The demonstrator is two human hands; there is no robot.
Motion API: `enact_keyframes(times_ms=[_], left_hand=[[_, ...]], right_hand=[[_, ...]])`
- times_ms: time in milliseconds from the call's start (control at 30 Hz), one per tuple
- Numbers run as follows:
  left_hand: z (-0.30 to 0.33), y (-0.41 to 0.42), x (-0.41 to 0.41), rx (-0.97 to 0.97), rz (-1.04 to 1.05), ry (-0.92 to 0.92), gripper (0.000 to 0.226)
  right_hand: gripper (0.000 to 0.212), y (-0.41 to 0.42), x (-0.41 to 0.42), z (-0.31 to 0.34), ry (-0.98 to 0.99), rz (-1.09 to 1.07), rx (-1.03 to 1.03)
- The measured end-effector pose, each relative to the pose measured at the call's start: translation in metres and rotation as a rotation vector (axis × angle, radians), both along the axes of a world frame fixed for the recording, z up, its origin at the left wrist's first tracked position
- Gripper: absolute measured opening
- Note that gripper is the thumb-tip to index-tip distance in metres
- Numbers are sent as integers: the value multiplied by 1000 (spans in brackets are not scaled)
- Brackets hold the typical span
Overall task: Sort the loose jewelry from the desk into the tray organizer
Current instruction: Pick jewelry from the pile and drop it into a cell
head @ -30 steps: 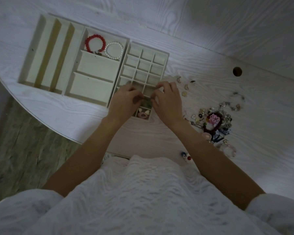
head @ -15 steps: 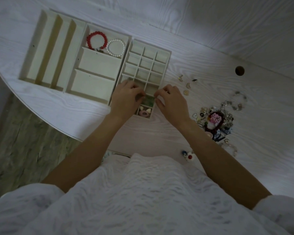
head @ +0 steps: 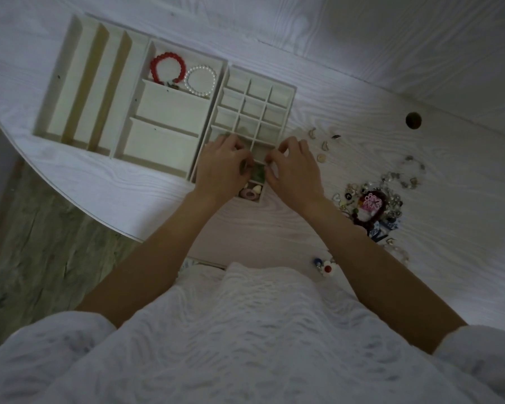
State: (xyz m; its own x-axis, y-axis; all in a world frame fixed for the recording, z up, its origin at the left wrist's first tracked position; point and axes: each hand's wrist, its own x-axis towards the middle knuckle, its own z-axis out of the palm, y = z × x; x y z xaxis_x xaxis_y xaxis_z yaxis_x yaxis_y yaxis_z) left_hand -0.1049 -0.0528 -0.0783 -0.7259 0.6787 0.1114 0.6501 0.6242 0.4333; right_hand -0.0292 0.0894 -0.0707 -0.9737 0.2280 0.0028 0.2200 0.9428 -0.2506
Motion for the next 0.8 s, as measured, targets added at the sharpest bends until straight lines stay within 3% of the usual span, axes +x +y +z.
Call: enact_keyframes(times_ms=[167,333,467,633,800], left_hand=[[-6,-4,-2,-13,-27,7,19],[-5,0,0,-60,-10,25,8],[-5,2,0,-63,-17,19,6],[-2,-4,0,-13,-49,-40,7],[-9,-17,3,-49,-154,-36,27]], right_hand=[[8,-5,-5,1,22,-33,21],[14,-4,0,8,85,130,188],[10,-1,3,4,105,273,130],[12,-1,5,2,-1,-56,-132],[9,-5,4,2,88,-36,-144]])
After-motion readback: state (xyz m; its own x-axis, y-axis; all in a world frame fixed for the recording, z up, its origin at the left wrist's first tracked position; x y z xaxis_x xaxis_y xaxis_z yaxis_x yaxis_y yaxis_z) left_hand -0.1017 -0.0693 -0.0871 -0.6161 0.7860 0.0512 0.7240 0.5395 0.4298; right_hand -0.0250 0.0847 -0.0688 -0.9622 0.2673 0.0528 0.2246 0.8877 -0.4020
